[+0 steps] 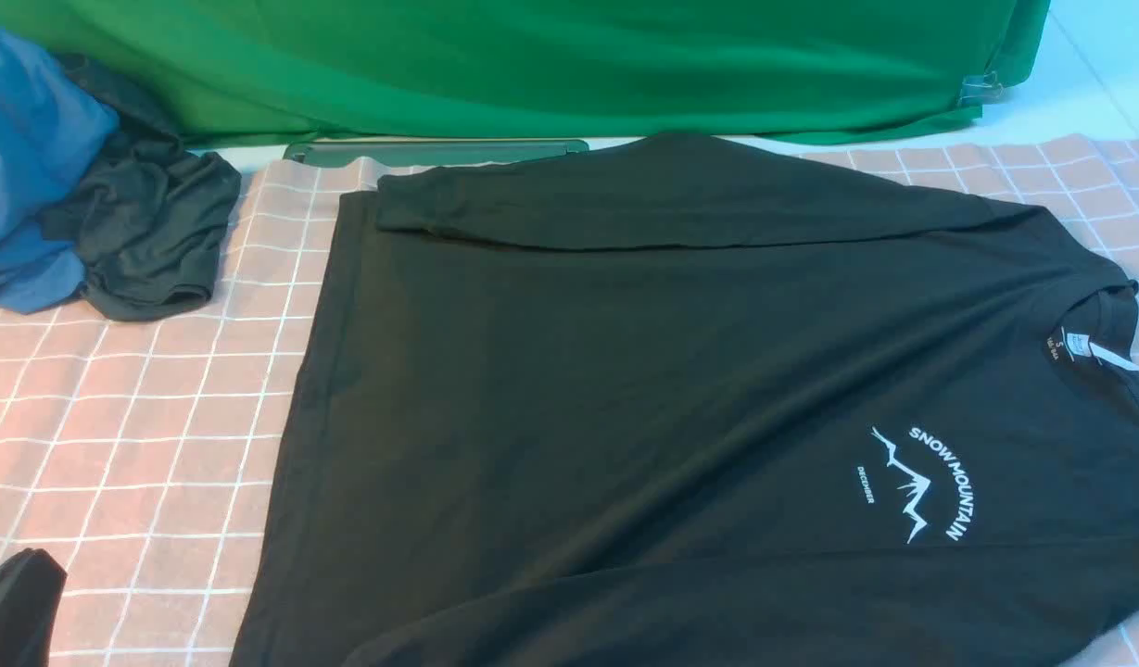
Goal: Fold a long-sleeved shirt over a pink coffee tablecloth.
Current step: 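Grasp the left edge of the dark T-shirt lying flat on the table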
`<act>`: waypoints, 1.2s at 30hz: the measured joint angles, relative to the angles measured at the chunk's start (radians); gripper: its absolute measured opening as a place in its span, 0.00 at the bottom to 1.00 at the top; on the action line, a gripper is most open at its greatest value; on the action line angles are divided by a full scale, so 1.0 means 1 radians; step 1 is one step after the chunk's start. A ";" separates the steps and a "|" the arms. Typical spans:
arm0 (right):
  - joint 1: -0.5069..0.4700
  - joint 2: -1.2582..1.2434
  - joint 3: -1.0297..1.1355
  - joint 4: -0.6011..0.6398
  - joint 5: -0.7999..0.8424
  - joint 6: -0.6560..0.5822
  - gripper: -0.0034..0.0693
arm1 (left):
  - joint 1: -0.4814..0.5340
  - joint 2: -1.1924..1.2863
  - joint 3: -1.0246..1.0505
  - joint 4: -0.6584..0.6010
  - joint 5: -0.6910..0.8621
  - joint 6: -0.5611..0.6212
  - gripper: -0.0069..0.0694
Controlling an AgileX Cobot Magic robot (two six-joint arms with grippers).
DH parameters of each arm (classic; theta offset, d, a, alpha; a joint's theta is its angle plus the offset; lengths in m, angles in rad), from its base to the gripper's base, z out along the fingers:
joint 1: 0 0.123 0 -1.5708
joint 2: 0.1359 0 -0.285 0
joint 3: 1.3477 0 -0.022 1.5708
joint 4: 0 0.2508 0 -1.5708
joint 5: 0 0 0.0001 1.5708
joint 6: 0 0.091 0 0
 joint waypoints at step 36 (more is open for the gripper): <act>0.000 0.000 0.000 0.100 -0.123 0.167 0.37 | 0.000 0.000 0.000 -0.444 -0.315 -0.185 0.13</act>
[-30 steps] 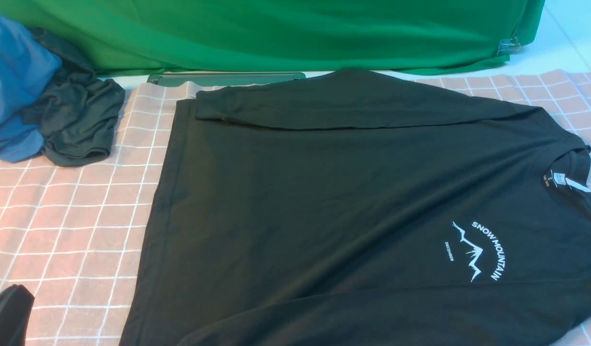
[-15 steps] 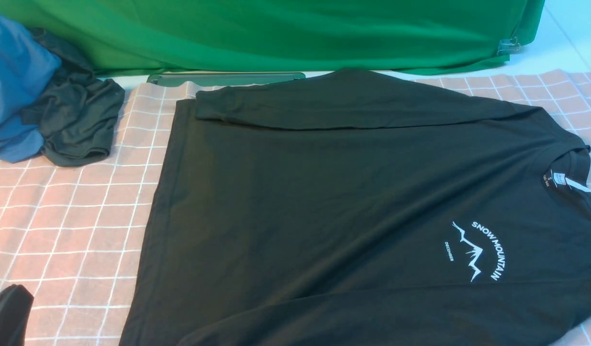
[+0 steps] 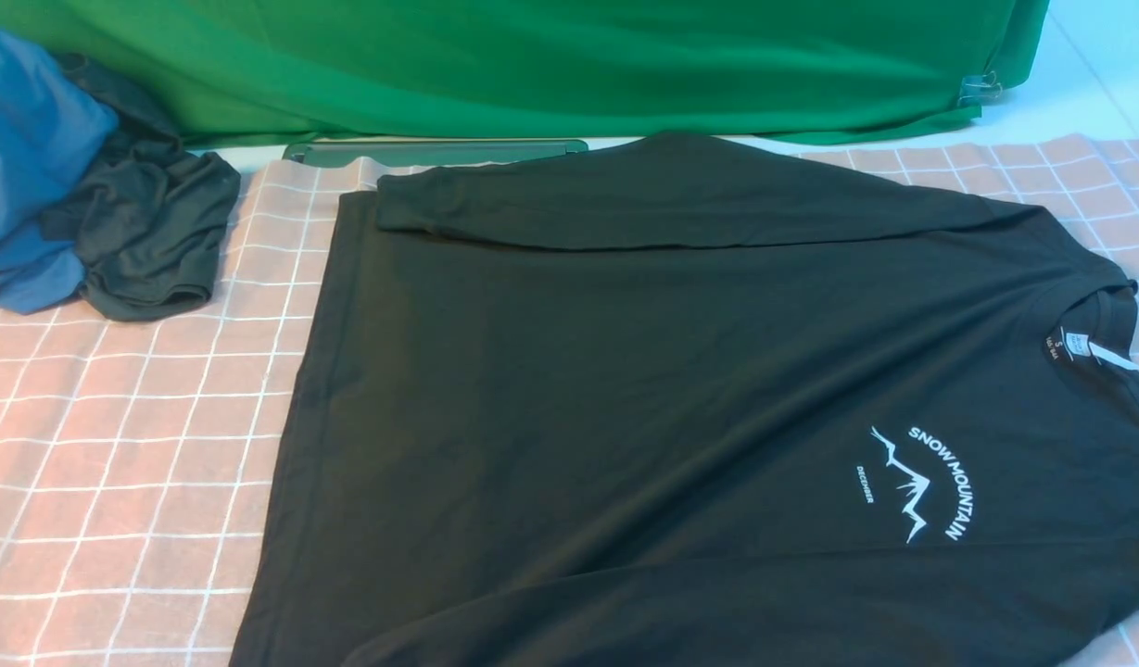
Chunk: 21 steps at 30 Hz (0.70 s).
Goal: Fold a long-sleeved shirt over a pink coffee tablecloth.
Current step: 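Grasp the left edge of the dark T-shirt lying flat on the table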
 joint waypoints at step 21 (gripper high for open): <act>0.073 0.126 -0.306 0.110 0.089 0.351 0.13 | 0.000 0.584 -0.644 0.304 0.877 -0.016 0.13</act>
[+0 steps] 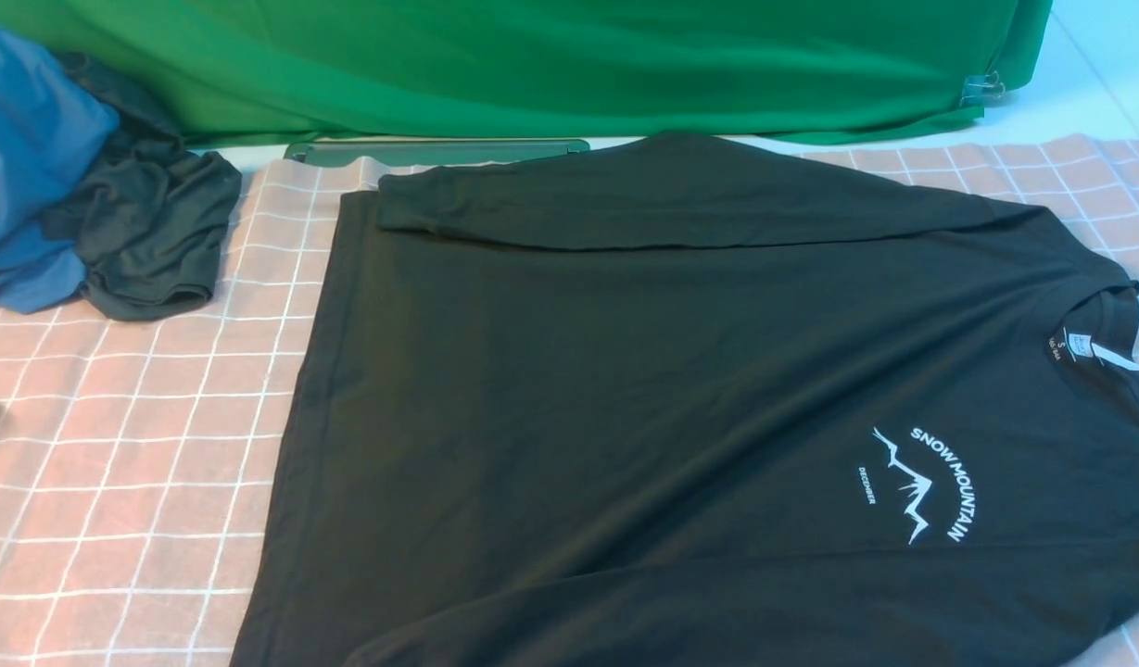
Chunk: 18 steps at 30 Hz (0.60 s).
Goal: Fold a long-sleeved shirt over a pink coffee tablecloth.
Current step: 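Grasp the left edge of the dark T-shirt lying flat on the table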
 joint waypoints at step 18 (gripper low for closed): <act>0.236 0.699 -0.439 0.003 0.611 -0.354 0.10 | -0.397 0.568 0.006 0.132 0.122 0.011 0.10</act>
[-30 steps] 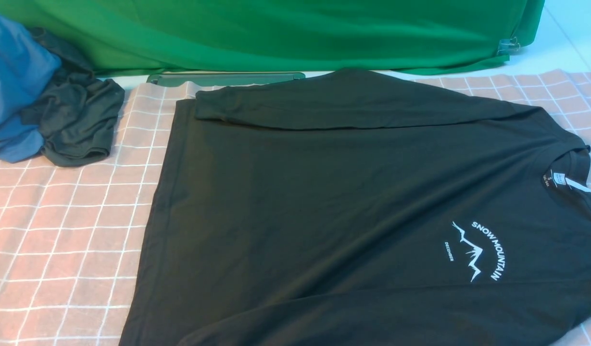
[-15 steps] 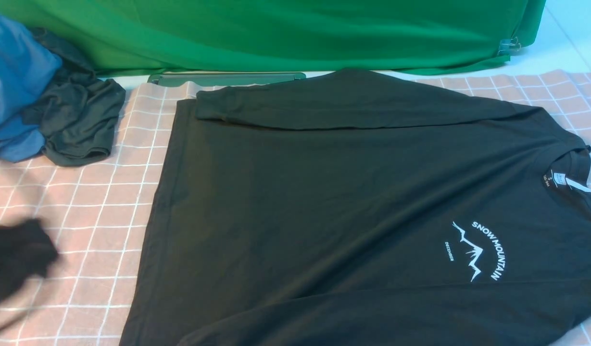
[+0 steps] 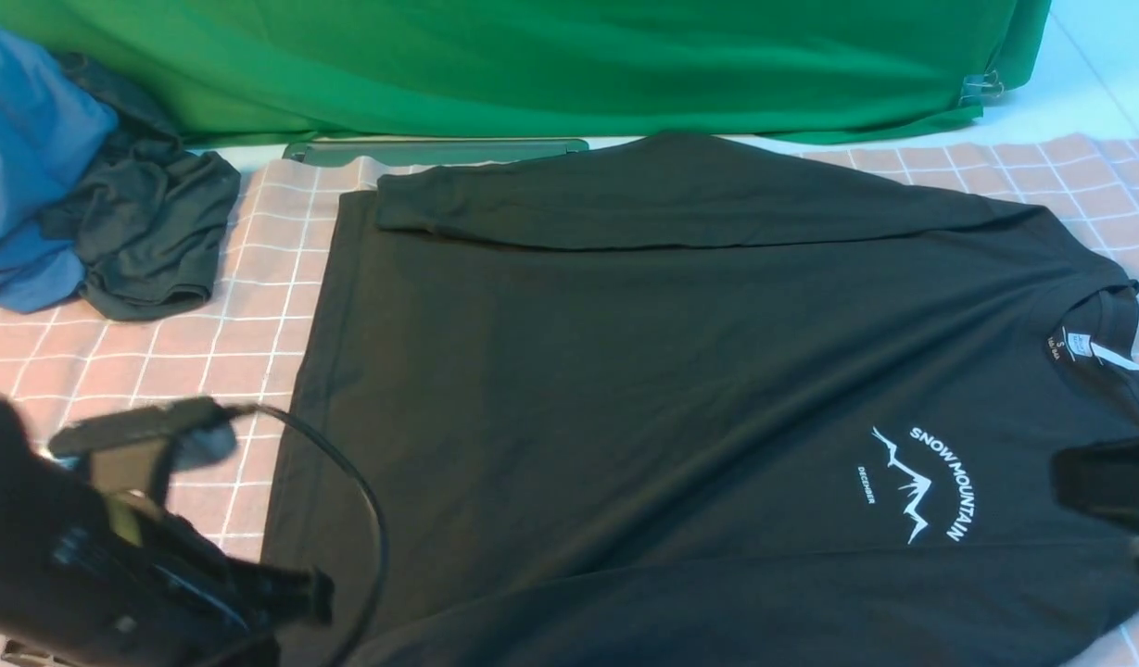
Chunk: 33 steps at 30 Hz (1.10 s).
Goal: Fold a long-sleeved shirt over a pink coffee tablecloth.
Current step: 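Grasp the left edge of the dark T-shirt lying flat on the table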
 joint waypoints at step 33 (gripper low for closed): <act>0.094 0.009 -0.002 0.005 -0.110 -0.003 0.11 | -0.070 0.343 -0.007 0.041 -0.164 0.102 0.57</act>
